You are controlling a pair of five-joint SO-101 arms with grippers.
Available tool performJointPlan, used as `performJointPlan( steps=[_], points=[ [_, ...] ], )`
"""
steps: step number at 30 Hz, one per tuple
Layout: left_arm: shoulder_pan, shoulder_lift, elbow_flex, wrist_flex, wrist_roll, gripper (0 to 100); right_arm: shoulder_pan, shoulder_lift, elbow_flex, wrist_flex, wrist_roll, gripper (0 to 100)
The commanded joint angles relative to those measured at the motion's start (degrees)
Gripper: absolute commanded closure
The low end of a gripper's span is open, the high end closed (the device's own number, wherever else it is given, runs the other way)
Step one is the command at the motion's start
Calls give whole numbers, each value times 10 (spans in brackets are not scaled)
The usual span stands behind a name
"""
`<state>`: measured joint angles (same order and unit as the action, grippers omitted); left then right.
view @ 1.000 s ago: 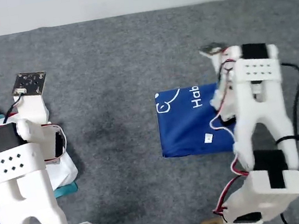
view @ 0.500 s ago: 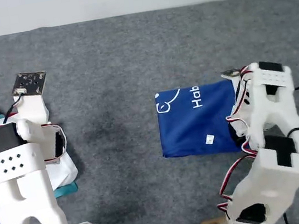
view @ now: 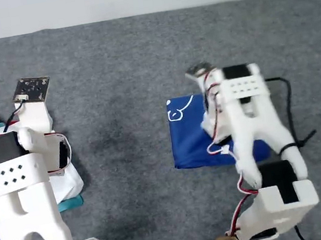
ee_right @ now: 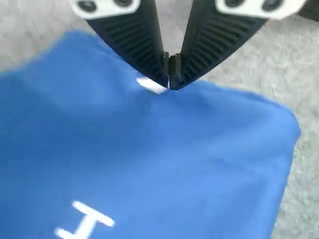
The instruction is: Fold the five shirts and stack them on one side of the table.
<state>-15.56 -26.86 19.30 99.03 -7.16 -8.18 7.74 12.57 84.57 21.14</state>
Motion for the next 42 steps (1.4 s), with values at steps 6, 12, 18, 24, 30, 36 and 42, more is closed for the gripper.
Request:
performJointPlan(
  steps=[6,12,18,24,30,36,42],
  points=[
    [3,-17,-1,14,2,995,36,50,20,-12,-4,989],
    [3,-17,-1,14,2,995,36,-43,-57,74,-8,989],
    [3,-17,-1,14,2,995,77,-80,-113,75,-6,927],
    [3,-17,-1,14,2,995,132,-7,-120,-3,-76,719],
    [3,-17,-1,14,2,995,137,78,-120,-82,-107,712],
    [3,-17,0,14,2,995,140,138,-120,-145,-142,713],
    [3,-17,0,14,2,995,124,182,-129,-135,-154,749]
  ],
)
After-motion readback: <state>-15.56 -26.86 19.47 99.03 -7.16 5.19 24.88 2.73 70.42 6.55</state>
